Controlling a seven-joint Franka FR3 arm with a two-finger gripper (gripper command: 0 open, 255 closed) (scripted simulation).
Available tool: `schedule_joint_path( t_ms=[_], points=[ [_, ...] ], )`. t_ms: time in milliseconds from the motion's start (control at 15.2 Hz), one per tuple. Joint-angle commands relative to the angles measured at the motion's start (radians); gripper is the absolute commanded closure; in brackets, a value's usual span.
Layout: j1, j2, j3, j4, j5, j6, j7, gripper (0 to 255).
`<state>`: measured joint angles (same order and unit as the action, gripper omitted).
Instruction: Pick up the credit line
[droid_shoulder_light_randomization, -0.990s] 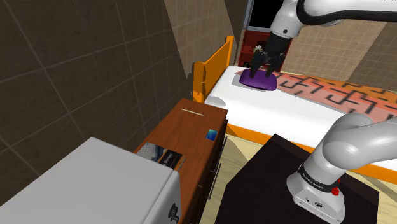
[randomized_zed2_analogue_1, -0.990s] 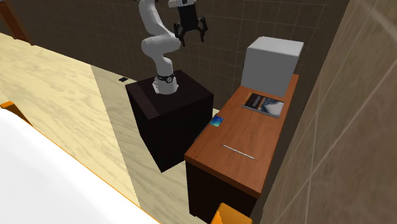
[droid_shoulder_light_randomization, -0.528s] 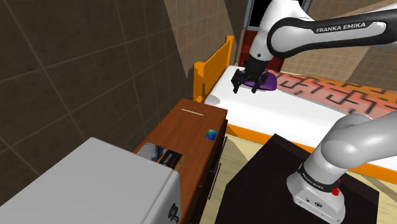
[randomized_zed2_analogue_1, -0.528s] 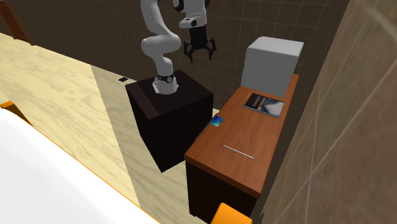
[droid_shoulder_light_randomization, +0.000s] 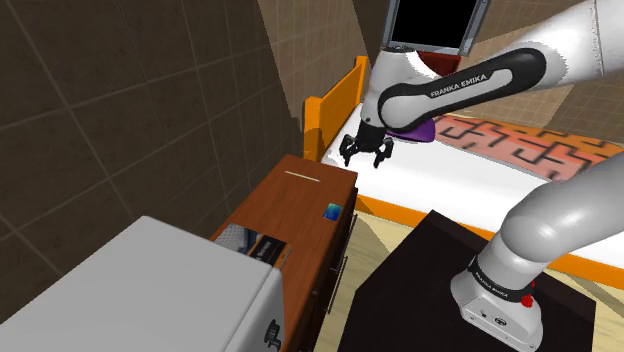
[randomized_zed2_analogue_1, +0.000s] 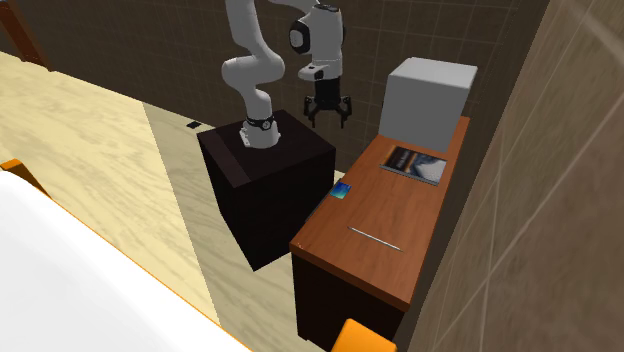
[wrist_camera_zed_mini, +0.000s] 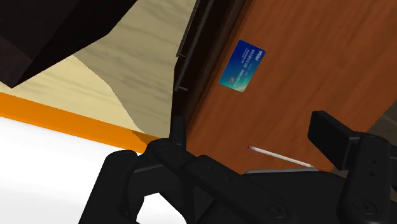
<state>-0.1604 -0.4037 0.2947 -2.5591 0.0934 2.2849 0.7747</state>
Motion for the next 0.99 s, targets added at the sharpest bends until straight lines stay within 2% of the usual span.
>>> schedule_joint_path(
  t_ms=[0, 264, 528, 726, 924],
  points=[
    [-0.026, 0.073, 0.038, -0.003, -0.028, 0.069, 0.089, 0],
    [-0.087, 0.244, 0.102, 0.033, -0.138, 0.176, 0.286, 0],
    [-0.128, 0.429, 0.126, 0.095, -0.313, 0.249, 0.523, 0],
    [-0.119, 0.568, 0.097, 0.159, -0.452, 0.278, 0.702, 0],
    [-0.081, 0.696, 0.040, 0.231, -0.557, 0.293, 0.851, 0]
  ],
)
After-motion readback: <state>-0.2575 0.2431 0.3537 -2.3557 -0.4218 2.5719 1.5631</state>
